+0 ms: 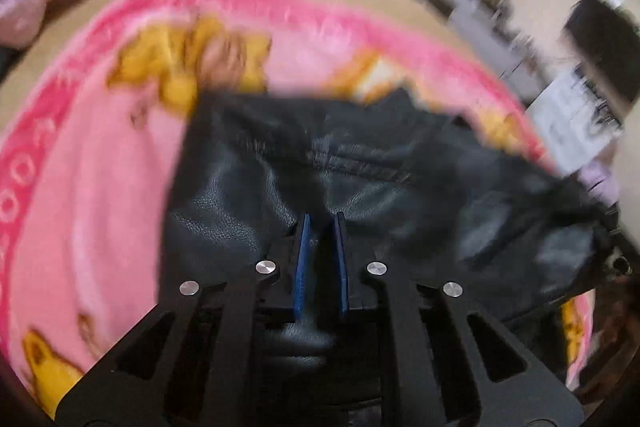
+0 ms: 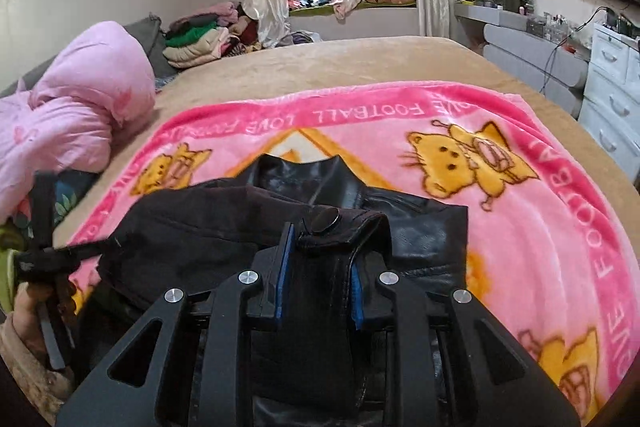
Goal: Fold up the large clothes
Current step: 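Pinch the jacket body near the hem with both tools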
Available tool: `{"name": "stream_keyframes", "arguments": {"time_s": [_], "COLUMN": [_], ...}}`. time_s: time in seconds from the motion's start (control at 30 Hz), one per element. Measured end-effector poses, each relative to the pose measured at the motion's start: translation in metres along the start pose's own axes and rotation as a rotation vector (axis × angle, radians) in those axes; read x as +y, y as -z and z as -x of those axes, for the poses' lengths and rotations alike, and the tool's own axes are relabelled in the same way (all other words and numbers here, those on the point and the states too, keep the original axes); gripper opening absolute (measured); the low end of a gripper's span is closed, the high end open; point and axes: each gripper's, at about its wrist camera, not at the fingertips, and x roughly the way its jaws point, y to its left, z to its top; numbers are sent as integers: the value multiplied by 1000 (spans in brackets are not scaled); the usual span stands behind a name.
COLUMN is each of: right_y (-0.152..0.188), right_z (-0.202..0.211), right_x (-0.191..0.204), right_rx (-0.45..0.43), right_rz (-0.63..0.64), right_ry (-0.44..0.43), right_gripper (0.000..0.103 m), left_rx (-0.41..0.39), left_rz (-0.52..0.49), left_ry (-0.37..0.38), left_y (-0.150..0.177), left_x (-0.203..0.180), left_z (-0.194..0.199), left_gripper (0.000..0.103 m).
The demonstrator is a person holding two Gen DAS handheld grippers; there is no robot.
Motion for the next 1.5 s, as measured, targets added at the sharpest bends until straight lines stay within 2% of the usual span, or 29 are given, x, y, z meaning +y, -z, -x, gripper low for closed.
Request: {"name": "stream_keyframes", "arguments": {"time_s": [0.07, 0.27, 0.33, 0.37, 0.43, 0.53, 0.63, 0.77, 0.83, 0.97, 1.03, 1.13, 1.23, 1.33, 1.4, 1.5], "right_y": [3, 3, 5, 7, 9, 9, 4, 1, 2, 19, 33, 41, 37, 29, 27, 26], "right_z": [-4, -11, -17, -18, -11, 7, 1, -33, -60, -102, -119, -121, -118, -99, -82, -57], "right_x": [0, 2, -2, -5, -9, -9, 11, 51, 62, 52, 40, 31, 33, 33, 34, 34], "right_rx": [14, 19, 72, 86, 59, -29, -36, 26, 92, 220, 263, 244, 253, 215, 182, 137], "right_rz": [6, 24, 1, -22, -52, -88, -47, 97, 130, 130, 95, 49, 48, 31, 20, 17], "right_ry": [6, 50, 87, 99, 122, 157, 83, 44, 45, 103, 81, 37, 39, 3, -24, -34], "right_gripper": [22, 23, 35, 36, 49, 54, 54, 54, 53, 52, 49, 49, 49, 50, 51, 53], "left_rx": [29, 30, 29, 28, 28, 29, 28, 28, 29, 29, 31, 34, 28, 12, 7, -5], "left_rz": [7, 0, -12, -15, -20, -24, -31, -33, -34, -32, -29, -33, -49, -74, -81, -86], "left_ry": [-6, -10, -22, -25, -33, -39, -46, -47, -48, -46, -40, -36, -50, -68, -64, -41], "left_y": [5, 6, 6, 5, 5, 5, 5, 5, 5, 5, 5, 5, 6, 6, 4, 1], "left_x": [2, 5, 2, 2, 1, 1, 0, 0, 0, 0, -1, -1, -4, -8, -10, -15], "left_z": [-14, -17, -17, -18, -17, -18, -18, -18, -18, -18, -18, -19, -18, -13, -7, 8], "left_gripper": [6, 4, 4, 4, 4, 4, 4, 4, 4, 4, 4, 4, 4, 4, 6, 29]}}
